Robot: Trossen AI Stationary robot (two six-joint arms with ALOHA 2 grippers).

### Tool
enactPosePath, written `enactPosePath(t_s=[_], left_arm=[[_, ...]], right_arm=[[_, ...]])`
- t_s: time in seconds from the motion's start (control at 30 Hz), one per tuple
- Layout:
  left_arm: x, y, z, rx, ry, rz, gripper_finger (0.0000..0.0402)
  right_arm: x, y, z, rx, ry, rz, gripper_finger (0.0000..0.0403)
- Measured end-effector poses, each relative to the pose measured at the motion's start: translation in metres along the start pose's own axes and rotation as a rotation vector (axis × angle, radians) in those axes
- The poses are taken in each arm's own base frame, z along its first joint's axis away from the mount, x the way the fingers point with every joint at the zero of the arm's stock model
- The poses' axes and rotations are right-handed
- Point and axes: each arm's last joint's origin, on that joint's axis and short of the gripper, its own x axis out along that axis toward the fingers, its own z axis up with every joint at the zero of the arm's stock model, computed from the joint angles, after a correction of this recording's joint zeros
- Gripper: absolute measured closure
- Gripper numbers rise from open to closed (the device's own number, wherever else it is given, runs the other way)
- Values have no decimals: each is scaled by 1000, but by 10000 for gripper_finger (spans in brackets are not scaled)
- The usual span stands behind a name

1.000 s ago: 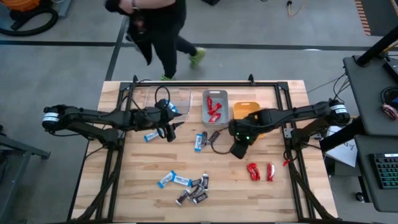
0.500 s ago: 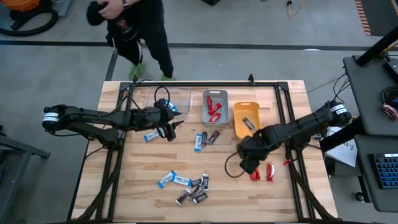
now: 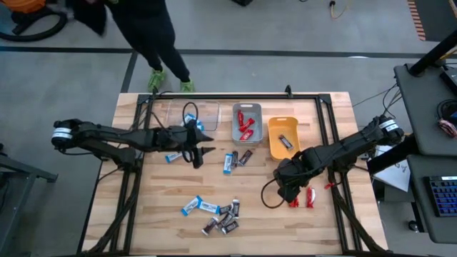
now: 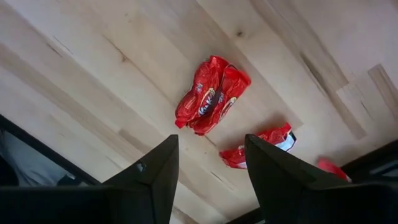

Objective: Organize candy in baskets
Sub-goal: Put the brown chocolate into the yellow bin

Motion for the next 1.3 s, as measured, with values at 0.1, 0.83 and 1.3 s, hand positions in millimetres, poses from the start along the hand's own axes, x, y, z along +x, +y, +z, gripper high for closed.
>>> enactPosePath(t_s=[0.1,0.83,1.3], left_arm=[[12,-8,-9,-6,48,-21,241],[75,-62,-74,426,177,-151,241],[88,-58,-76,387,117,-90,242]], right_arm=[[0,0,0,-28,-1,2,232],[-28,-15,-11,-235,-144,51,218],[7,-12,1,-202,-241,81,223]])
